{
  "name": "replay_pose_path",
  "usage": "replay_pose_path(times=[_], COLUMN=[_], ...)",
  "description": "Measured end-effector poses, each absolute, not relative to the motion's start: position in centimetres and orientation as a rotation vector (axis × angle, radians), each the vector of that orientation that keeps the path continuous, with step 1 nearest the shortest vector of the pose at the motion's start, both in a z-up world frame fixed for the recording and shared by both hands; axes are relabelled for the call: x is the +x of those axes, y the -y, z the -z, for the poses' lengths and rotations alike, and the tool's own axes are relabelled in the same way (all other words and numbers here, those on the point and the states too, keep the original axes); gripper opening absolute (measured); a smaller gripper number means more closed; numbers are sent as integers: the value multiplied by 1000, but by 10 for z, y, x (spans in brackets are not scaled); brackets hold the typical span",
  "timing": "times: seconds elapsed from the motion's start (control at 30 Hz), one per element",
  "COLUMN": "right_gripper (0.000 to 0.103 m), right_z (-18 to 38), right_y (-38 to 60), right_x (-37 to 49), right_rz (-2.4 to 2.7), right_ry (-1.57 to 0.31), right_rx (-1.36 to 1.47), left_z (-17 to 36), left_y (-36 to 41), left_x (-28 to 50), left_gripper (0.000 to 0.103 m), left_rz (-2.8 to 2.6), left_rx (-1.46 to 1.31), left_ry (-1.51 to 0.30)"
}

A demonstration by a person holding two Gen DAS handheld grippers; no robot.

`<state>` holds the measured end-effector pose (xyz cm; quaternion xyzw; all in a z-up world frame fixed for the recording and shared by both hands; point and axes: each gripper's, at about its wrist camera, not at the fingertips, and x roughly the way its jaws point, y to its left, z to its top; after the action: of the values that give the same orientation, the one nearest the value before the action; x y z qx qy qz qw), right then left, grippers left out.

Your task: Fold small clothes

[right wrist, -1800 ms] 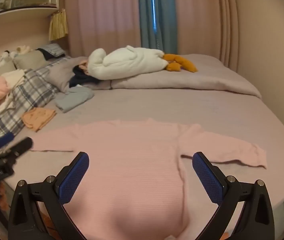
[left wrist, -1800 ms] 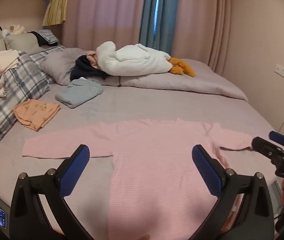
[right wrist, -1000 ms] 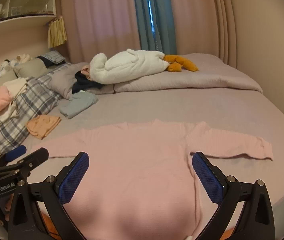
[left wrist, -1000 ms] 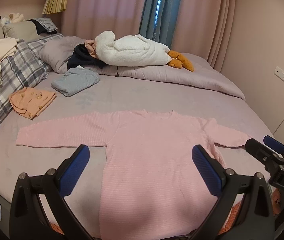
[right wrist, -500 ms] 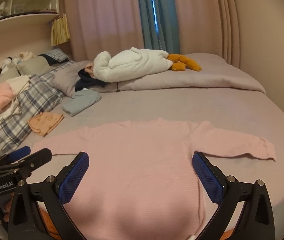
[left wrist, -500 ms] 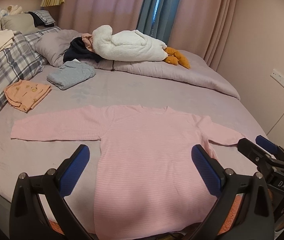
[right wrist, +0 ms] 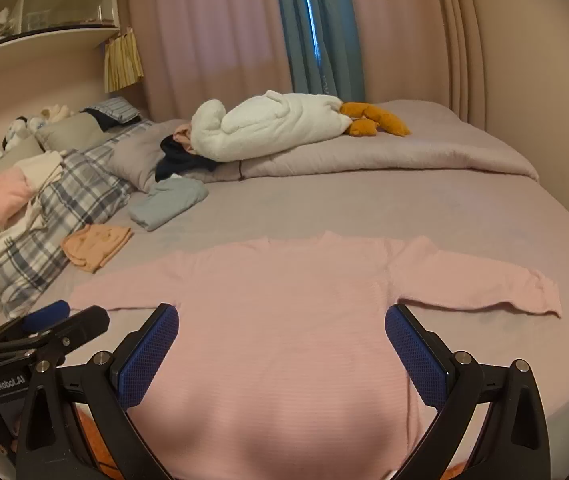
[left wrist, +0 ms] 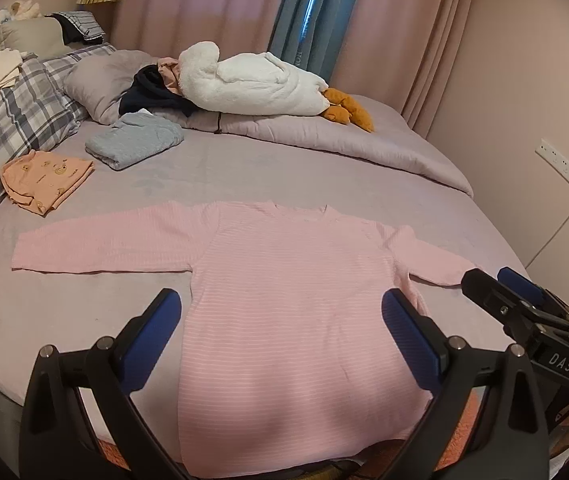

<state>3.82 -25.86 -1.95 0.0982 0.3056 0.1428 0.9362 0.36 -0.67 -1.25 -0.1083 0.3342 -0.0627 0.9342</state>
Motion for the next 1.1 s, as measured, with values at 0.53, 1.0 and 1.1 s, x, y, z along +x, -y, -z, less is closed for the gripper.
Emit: replay_pose_path(times=[0.53,1.0,1.1], right_gripper=[102,102,102], right_z=[23,25,25], right_y=[253,262,265], right_x=[39,41,41], right_rz=[-295,-296,-295], right_ry=[-642,-649,-649], right_rx=[210,242,240], left_z=[18,21,22], left_y=[9,14,14], left_x=[8,9,9], left_gripper=[100,100,100], left_rz=[140,132,127], left_rx=[-222,-206,-204], left_ry=[-727,-754,-754])
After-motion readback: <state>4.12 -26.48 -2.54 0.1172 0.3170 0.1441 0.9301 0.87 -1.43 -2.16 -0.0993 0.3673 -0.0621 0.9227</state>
